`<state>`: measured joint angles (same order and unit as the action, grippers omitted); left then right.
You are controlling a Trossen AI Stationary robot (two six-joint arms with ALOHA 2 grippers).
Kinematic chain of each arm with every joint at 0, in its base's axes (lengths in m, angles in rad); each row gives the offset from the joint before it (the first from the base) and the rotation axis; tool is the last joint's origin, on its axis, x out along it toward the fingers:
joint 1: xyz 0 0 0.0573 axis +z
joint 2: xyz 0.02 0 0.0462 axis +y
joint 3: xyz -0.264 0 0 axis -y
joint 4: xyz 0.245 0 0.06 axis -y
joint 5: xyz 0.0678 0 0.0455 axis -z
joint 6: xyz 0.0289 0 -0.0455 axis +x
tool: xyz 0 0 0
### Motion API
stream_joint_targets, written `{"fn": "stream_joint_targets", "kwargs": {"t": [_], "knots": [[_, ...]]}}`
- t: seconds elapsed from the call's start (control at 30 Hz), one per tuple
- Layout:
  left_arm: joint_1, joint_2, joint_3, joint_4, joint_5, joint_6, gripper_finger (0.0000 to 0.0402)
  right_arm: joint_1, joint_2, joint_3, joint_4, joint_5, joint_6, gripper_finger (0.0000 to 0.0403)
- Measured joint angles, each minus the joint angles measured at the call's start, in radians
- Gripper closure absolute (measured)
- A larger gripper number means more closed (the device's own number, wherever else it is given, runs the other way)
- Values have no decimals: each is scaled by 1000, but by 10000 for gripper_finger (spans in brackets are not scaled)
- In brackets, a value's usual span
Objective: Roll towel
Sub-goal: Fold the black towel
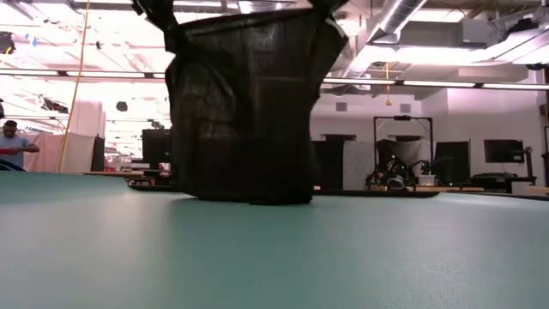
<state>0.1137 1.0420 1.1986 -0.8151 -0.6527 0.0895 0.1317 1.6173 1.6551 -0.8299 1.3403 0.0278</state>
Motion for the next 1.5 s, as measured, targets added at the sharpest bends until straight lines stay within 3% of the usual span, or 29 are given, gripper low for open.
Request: {"fn": "stream_joint_targets", "kwargs": {"t": [0.27,0.4,0.57,0.73,0.93,1.03,1.17,1.27,1.43,1.5], "knots": [[-75,3,133,-330,13,-120,402,134,1,60,-15,48,-14,401],[-132,9,189,-458,119,-242,401,220,1,75,-3,70,-13,401],[-228,8,262,-484,214,-352,401,317,1,75,63,151,-57,401],[-333,23,370,-486,283,-459,401,389,1,75,281,231,-319,401],[-431,70,539,-516,265,-574,401,401,-12,76,618,234,-723,401],[-435,97,590,-544,228,-600,401,365,-23,76,624,234,-761,401],[-418,119,596,-650,143,-603,401,294,-22,76,467,228,-618,401],[-374,152,585,-738,112,-623,401,239,-11,76,208,209,-331,401],[-303,169,452,-705,90,-547,401,136,6,75,-273,-69,286,401],[-264,171,368,-643,100,-505,401,107,25,72,-428,-114,470,401]]}}
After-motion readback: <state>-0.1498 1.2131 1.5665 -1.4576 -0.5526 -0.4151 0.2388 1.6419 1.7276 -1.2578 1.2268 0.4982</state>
